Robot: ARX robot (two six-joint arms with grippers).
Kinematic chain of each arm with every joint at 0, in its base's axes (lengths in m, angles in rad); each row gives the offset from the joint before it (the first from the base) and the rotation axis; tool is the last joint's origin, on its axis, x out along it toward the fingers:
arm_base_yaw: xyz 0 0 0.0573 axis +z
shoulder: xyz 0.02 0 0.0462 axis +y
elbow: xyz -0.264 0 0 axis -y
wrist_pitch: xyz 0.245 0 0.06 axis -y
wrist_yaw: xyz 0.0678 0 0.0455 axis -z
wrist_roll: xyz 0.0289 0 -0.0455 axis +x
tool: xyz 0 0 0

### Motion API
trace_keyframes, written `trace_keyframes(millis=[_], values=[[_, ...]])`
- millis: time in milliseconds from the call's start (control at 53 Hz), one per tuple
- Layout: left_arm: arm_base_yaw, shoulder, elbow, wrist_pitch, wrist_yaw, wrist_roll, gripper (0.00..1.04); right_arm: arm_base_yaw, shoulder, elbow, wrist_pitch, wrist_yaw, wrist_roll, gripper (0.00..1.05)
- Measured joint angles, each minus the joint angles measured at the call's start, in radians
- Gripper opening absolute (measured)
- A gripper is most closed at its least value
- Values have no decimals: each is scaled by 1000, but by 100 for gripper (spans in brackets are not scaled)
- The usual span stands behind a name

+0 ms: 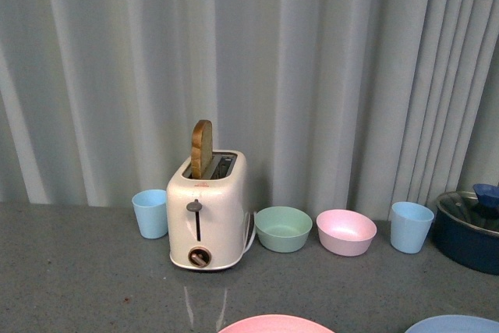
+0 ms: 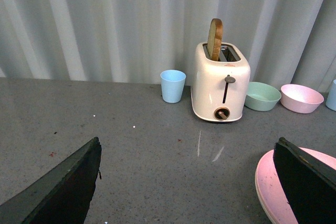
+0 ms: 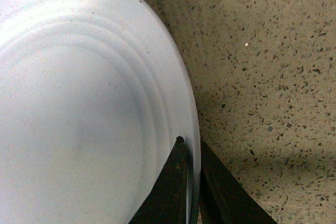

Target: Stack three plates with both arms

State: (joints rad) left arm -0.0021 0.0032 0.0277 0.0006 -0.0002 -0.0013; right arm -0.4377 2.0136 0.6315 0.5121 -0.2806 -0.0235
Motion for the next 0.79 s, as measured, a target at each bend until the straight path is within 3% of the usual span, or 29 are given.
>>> trace_keyframes(millis=[321, 491, 793], values=[[0, 0, 0, 0, 0, 0, 98, 35, -308, -15, -57, 34, 44, 3], [0, 0, 0, 0, 0, 0, 98, 185, -462, -28, -47, 48, 106, 3], [0, 0, 0, 0, 0, 0, 98, 448, -399, -50, 69, 96, 223, 3]])
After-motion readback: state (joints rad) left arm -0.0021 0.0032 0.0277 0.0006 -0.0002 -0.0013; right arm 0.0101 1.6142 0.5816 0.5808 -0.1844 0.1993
